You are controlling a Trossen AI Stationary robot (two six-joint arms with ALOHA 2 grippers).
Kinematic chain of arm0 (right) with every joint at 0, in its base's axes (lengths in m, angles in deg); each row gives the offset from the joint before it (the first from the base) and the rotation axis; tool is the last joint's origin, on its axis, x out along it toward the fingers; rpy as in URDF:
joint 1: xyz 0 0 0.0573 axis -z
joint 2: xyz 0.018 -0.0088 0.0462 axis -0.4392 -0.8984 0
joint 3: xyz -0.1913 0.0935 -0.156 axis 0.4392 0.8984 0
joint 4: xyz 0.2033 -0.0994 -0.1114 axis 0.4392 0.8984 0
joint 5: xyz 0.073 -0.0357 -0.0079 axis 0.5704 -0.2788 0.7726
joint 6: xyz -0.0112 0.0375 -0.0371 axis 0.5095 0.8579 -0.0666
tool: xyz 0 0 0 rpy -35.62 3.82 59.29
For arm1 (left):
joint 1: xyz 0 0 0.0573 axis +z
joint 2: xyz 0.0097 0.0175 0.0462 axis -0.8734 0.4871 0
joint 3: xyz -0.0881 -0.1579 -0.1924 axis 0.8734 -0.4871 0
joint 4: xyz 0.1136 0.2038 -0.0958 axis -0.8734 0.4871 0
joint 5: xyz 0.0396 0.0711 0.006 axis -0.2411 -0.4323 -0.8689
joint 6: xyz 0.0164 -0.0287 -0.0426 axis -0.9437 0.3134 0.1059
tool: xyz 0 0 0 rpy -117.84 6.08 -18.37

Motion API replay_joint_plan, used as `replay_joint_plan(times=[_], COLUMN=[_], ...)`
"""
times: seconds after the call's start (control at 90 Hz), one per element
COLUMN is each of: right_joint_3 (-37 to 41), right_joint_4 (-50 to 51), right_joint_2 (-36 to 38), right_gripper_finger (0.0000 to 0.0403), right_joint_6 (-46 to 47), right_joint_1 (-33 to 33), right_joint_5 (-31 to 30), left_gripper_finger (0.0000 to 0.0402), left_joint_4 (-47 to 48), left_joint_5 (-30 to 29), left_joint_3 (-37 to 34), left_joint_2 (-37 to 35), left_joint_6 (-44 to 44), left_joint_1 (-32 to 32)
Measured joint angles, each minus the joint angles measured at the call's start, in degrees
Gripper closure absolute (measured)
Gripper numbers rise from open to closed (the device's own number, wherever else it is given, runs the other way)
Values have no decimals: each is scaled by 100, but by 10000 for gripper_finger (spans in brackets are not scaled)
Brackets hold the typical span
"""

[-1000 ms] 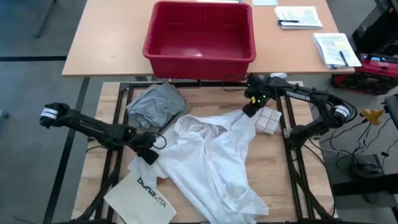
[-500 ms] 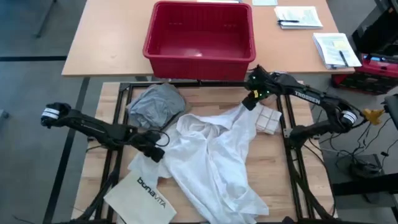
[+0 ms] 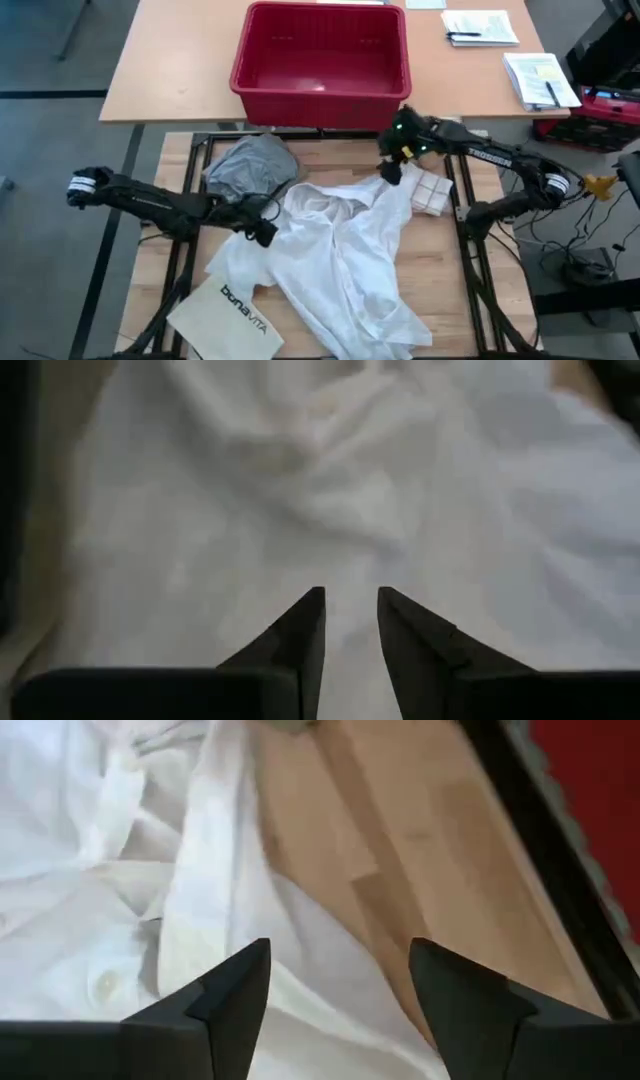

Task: Fold laundry
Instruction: Fold the white long sleeve shirt

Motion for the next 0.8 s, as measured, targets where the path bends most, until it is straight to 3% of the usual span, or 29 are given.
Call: replay_joint_plan(times=[0.1,0.289,0.489,0.622,0.8], right_joint_3=[4,-262,-1273,-2017,-2422], right_joint_4=[-579,-1591,-1380,-974,-650], right_joint_2=[-348,-1279,-2639,-3170,-3422], right_gripper_finger=[192,215,224,200,129], right_joint_6=[-117,227,825,762,356], right_joint_1=[-461,-1065,-1242,-1427,-1685], right_joint_5=[6,-46,-348,-335,-332], left_gripper_finger=[323,328,348,360,374], left_joint_4=[-242,-140,549,1329,2129], left_joint_5=[153,-71,-80,-42,-43], left_joint_3=[239,777,1235,1452,1581], left_joint_2=[175,277,-58,-469,-1183], left_joint_6=[-521,-929,-995,-1067,-1083], left_joint_1=[108,110,76,3,-26])
